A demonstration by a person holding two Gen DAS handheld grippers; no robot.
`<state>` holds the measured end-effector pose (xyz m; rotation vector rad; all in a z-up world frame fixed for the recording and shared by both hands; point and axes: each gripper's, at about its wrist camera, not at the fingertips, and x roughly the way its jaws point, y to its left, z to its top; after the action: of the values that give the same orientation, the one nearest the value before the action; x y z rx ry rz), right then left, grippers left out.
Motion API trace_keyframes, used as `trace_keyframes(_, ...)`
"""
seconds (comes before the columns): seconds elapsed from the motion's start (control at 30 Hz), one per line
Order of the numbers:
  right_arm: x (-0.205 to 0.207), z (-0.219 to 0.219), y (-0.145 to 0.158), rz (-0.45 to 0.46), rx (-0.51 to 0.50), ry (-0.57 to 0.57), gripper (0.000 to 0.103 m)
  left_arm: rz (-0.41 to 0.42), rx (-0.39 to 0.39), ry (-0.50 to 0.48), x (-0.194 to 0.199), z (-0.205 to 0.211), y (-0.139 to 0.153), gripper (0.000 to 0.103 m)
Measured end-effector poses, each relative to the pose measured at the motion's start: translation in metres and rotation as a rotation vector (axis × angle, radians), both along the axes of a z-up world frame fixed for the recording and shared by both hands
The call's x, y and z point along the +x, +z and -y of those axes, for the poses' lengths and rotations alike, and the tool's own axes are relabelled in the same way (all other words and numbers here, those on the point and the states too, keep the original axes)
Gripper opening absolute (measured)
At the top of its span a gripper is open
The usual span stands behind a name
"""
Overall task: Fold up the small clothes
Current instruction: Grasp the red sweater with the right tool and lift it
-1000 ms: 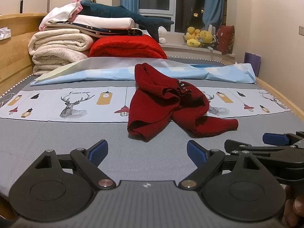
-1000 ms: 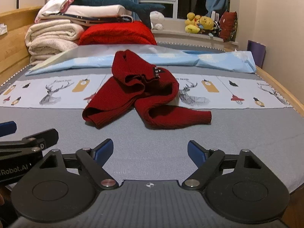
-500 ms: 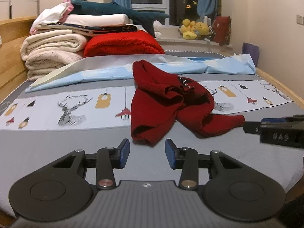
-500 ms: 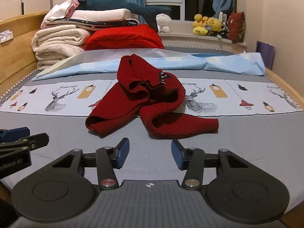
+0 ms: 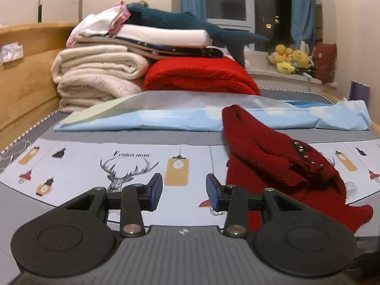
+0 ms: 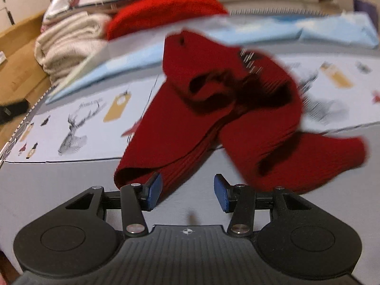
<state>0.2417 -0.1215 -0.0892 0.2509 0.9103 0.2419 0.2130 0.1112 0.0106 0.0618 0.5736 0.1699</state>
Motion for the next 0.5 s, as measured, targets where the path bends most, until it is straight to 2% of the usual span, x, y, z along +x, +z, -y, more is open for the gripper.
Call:
trace_keyframes(0.1, 0.021, -0.026, -0.027, -0.035, 0.002, -0.011, 0.051, 0.003, -0.021, -0.001, 0.005, -0.012, 0.001, 0.045)
trace_keyframes(0.27, 0.042, -0.059, -0.045, -0.030, -0.042, -0.033, 0.053, 0.063, -0.040, 0.010, -0.006, -0.026, 0.014, 0.046)
trace_keyframes(0.33, 0.049, -0.067, -0.047, -0.024, -0.063, -0.046, 0.043, 0.075, -0.035, 0.018, -0.009, -0.030, 0.016, 0.046)
trace_keyframes(0.37, 0.052, -0.070, -0.046, -0.019, -0.065, -0.044, 0.026, 0.078, -0.039, 0.022, -0.011, -0.032, 0.017, 0.046)
trace_keyframes(0.4, 0.053, -0.070, -0.044, -0.013, -0.060, -0.043, 0.020, 0.084, -0.049, 0.026, -0.012, -0.034, 0.020, 0.046)
trace_keyframes(0.5, 0.043, -0.055, -0.020, 0.042, -0.056, -0.015, 0.015, 0.104, -0.061, 0.033, -0.019, -0.037, 0.027, 0.046)
